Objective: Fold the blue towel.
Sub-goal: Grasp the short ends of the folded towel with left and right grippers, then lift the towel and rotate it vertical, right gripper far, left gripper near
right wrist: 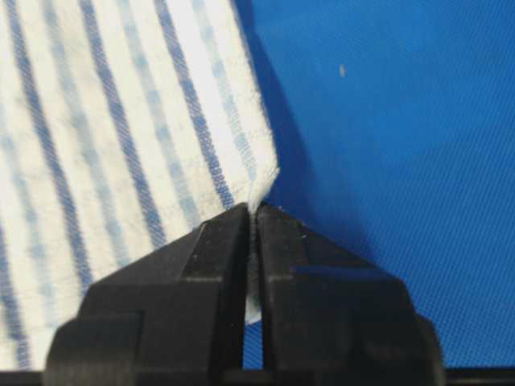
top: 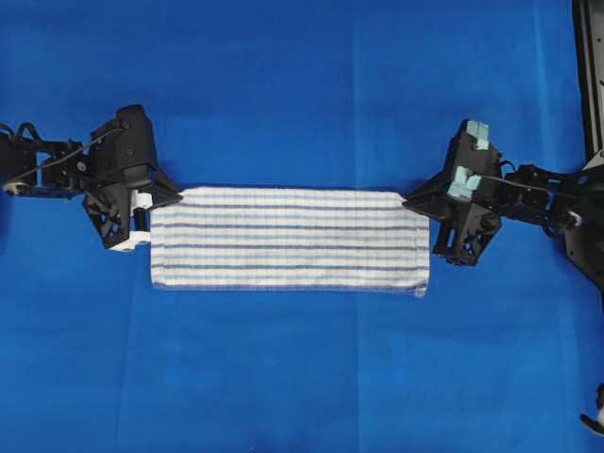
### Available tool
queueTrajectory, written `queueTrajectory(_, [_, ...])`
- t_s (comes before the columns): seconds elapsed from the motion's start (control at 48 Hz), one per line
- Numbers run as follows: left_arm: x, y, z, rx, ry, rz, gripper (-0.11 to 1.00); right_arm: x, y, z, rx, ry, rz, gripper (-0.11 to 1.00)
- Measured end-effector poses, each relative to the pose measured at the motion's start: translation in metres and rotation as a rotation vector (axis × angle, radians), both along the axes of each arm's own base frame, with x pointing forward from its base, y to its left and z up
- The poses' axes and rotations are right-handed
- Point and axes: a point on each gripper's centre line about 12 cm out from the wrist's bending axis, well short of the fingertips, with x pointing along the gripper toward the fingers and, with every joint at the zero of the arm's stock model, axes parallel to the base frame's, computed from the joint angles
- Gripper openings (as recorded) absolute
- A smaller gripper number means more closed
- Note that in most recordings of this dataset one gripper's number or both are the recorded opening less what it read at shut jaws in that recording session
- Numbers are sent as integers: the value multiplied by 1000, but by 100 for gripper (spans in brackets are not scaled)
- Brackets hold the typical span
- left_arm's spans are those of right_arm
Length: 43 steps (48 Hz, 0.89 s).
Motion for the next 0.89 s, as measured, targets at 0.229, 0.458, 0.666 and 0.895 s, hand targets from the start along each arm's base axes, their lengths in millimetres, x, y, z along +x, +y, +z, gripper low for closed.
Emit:
queueTrajectory(0.229, [2, -3, 35, -4, -21, -14, 2, -4, 4, 31, 30, -74, 38, 3])
queueTrajectory(0.458, [4, -15, 60, -11, -55, -52, 2, -9, 6, 53, 53, -130, 61, 3])
queueTrajectory(0.666, [5, -20, 65, -56, -70, -24, 2, -8, 6, 55, 57, -132, 62, 3])
queueTrajectory(0.895, [19, -43, 79, -152, -135, -12, 2, 5, -16, 71, 44, -140, 15, 3])
